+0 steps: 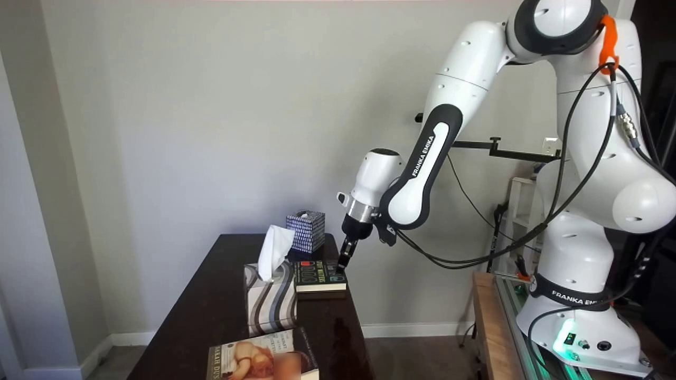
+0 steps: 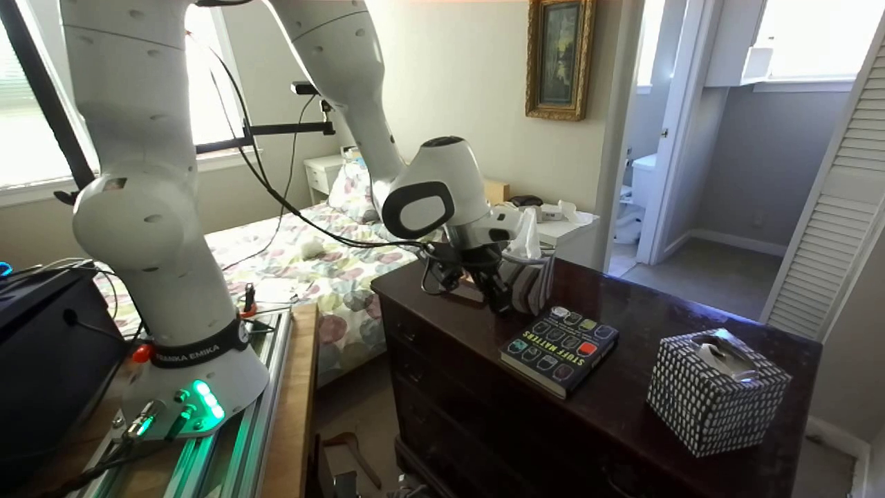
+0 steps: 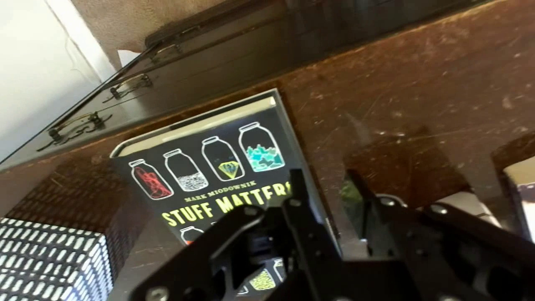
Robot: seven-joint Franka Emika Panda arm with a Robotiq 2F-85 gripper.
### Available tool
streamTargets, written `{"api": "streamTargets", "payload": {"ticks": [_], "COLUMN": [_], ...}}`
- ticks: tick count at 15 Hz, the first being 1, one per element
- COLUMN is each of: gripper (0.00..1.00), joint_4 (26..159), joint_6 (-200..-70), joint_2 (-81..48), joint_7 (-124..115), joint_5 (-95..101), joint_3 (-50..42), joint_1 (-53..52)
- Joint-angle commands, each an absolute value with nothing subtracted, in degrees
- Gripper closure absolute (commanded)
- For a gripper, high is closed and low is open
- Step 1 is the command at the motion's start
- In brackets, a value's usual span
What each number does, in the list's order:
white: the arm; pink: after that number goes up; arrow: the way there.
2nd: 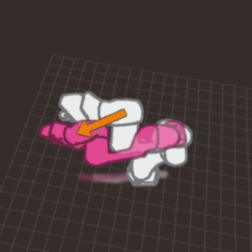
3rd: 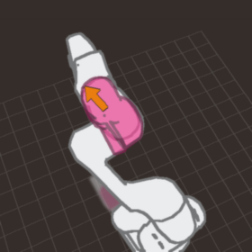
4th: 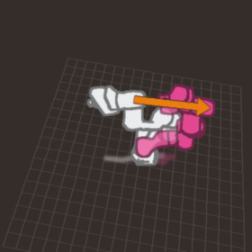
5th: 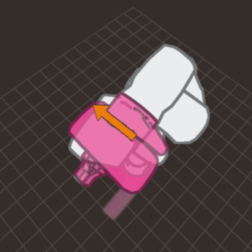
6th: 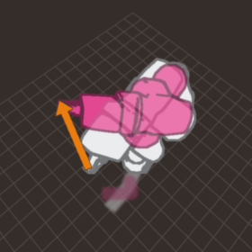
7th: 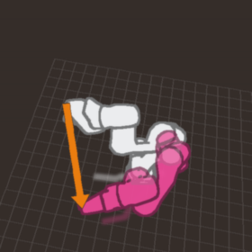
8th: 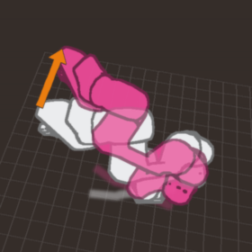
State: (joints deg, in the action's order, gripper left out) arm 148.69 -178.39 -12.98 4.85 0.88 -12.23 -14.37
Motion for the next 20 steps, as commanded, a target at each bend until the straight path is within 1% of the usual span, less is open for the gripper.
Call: {"api": "streamTargets", "payload": {"ticks": [1, 5, 6, 7, 10, 14, 15, 16, 17, 18, 20], "gripper": [0.39, 0.1, 0.04, 0.01, 0.0, 0.0, 0.02, 0.08, 0.16, 0.33, 0.47], "joint_4": [150.0, 148.7, 148.4, 147.9, 146.6, 144.5, 144.0, 143.3, 142.7, 142.1, 140.8], "joint_6": [-173.3, -171.7, -172.1, -172.0, -174.1, -177.8, -180.4, -182.7, -184.5, -187.1, -191.2], "joint_2": [-9.2, -9.4, -9.5, -10.1, -12.1, -15.4, -16.7, -18.3, -19.5, -21.2, -24.0], "joint_7": [3.7, 4.4, 2.0, 1.2, 0.1, 1.0, 1.0, 1.8, 2.5, 3.2, 4.4], "joint_5": [5.2, 4.8, 7.2, 6.8, 4.5, 5.0, 6.0, 6.4, 6.4, 6.4, 5.9], "joint_3": [-15.2, -12.5, -7.5, -6.2, -0.1, 4.8, 2.3, 2.3, 2.0, 1.6, 4.1], "joint_1": [-20.8, -23.5, -19.3, -19.4, -17.2, -15.7, -18.3, -18.2, -18.3, -18.4, -16.1]}}
